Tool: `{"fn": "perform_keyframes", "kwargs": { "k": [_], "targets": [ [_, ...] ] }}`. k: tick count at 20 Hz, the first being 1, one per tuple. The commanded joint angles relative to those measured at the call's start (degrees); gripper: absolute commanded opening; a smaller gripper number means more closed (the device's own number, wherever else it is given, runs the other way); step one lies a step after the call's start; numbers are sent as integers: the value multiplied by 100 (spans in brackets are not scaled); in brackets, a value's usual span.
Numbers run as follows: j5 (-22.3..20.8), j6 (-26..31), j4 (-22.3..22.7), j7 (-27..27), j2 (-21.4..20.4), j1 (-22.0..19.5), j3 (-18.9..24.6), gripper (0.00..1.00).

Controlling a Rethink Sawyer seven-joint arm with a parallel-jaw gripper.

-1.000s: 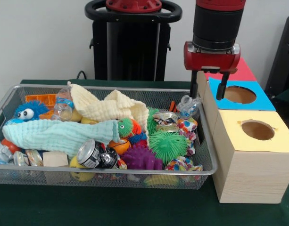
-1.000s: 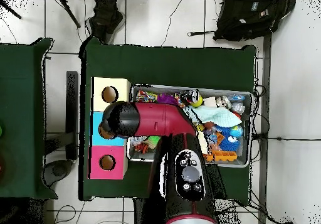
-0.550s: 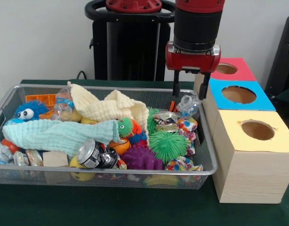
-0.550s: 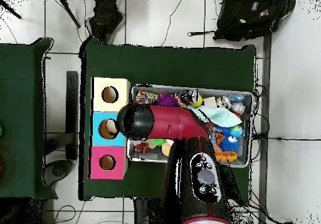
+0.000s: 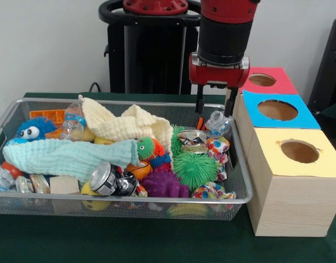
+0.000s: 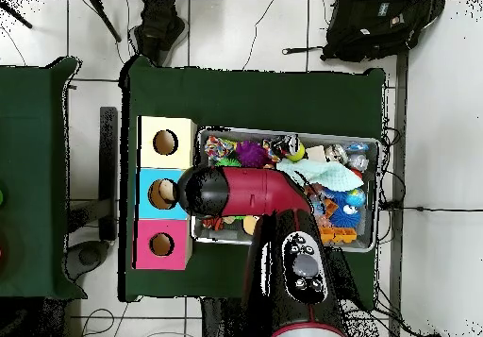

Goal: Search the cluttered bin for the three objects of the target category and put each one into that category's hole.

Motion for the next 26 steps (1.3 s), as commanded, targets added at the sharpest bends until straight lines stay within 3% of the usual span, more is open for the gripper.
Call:
{"fn": "perform_keyframes", "kwargs": {
  "k": [1,15,26],
  "targets": [
    [-257,-471,404,265,341,34,447,100],
    [-189,-850,577,368,582,-5,543,100],
    [-19,-705,832,431,373,-20,681,100]
  ]
}}
